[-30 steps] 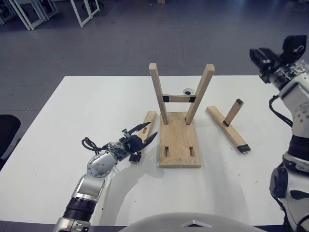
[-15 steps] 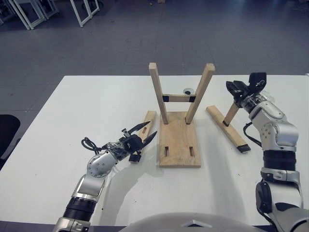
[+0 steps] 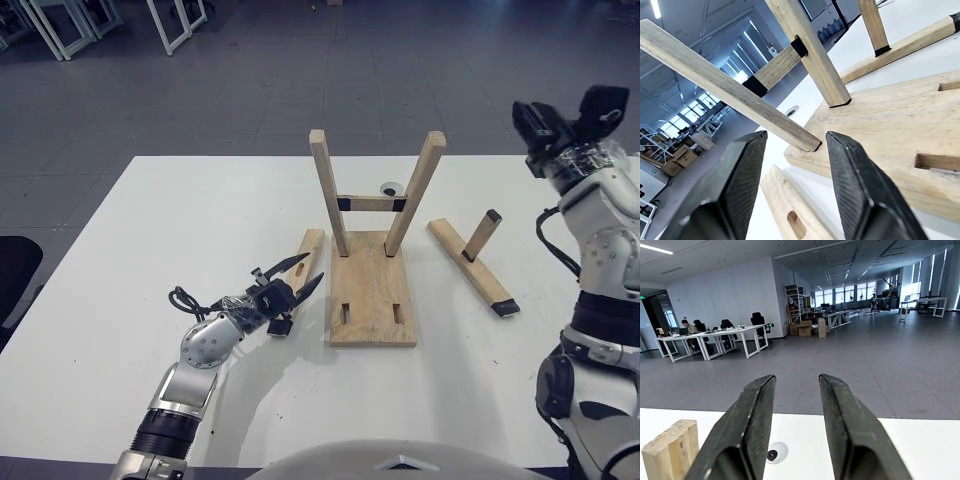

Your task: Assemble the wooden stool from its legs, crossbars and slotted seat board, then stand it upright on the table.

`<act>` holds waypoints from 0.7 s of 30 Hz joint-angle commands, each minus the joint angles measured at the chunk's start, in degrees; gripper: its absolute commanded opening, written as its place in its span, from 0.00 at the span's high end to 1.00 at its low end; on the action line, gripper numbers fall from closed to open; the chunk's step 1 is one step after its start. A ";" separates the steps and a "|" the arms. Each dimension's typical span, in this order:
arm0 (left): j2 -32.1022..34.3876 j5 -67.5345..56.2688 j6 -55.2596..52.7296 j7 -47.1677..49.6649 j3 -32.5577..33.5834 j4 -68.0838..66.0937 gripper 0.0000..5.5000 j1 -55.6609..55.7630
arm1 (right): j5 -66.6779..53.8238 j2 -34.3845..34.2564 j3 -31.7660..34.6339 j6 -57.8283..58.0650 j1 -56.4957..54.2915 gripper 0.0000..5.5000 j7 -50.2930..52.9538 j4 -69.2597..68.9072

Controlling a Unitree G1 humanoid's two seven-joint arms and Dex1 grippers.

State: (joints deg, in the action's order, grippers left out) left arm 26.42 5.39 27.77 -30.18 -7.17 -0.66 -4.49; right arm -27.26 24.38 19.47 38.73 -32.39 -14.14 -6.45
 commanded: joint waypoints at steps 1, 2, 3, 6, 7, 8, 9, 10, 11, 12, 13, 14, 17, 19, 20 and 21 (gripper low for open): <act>0.31 0.59 -0.18 0.53 -0.18 0.81 0.60 -0.57 | 0.95 3.40 0.65 2.39 8.93 0.71 -1.78 -1.67; 0.20 0.48 -0.01 0.68 -0.10 0.71 0.60 -0.44 | 1.01 3.63 0.95 2.17 11.43 0.71 -2.27 -2.06; 0.11 0.27 0.22 0.74 -0.03 0.61 0.60 -0.30 | 1.26 3.74 1.02 1.55 14.21 0.71 -2.73 -2.35; 0.02 -0.13 0.42 0.87 0.12 0.65 0.60 -0.28 | 2.53 3.99 -0.87 -0.23 22.31 0.61 -5.47 -2.77; 0.04 -0.22 0.34 0.87 0.16 0.67 0.60 -0.26 | 3.17 4.13 -2.22 -0.91 24.76 0.57 -6.74 -2.92; 0.07 -0.28 0.27 0.86 0.15 0.67 0.60 -0.24 | 3.81 4.25 -3.40 -1.41 26.81 0.54 -7.75 -3.10; 0.10 -0.31 0.22 0.82 0.12 0.59 0.60 -0.12 | 4.32 4.29 -4.28 -1.83 28.46 0.50 -8.45 -3.44; 0.12 -0.24 0.18 0.82 0.07 0.54 0.60 -0.05 | 4.62 4.50 -5.25 -1.83 30.05 0.47 -9.37 -3.82; 0.10 -0.16 0.13 0.83 -0.01 0.53 0.60 -0.03 | 4.66 4.74 -6.02 -1.54 31.43 0.44 -10.33 -4.23; 0.13 -0.10 0.15 0.83 -0.03 0.53 0.60 -0.11 | 5.11 5.22 -7.12 -1.28 32.59 0.41 -11.22 -4.57; 0.17 -0.07 0.13 0.83 -0.04 0.58 0.60 -0.25 | 5.66 5.64 -8.06 -1.14 33.40 0.37 -11.90 -4.76; 0.23 -0.07 0.14 0.80 -0.03 0.60 0.60 -0.38 | 6.22 6.26 -9.16 -0.95 33.96 0.33 -12.69 -4.77; 0.36 -0.10 0.20 0.61 -0.06 0.28 0.60 -0.19 | 9.78 8.09 -12.36 -2.24 35.16 0.32 -13.51 -3.56; 0.36 -0.09 0.22 0.51 -0.15 0.04 0.60 0.08 | 12.81 8.98 -14.14 -3.87 35.38 0.32 -13.21 -2.00; 0.31 -0.05 0.18 0.51 -0.21 0.01 0.60 0.16 | 13.95 9.07 -14.77 -4.66 35.30 0.32 -13.03 -1.35; 0.27 -0.01 0.14 0.52 -0.26 0.00 0.60 0.20 | 14.91 9.07 -15.26 -5.34 35.17 0.32 -12.85 -0.75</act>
State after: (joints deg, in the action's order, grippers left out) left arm 26.28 5.23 27.94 -29.50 -7.09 -0.37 -4.82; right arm -14.30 32.66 5.42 34.82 3.14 -27.38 -8.17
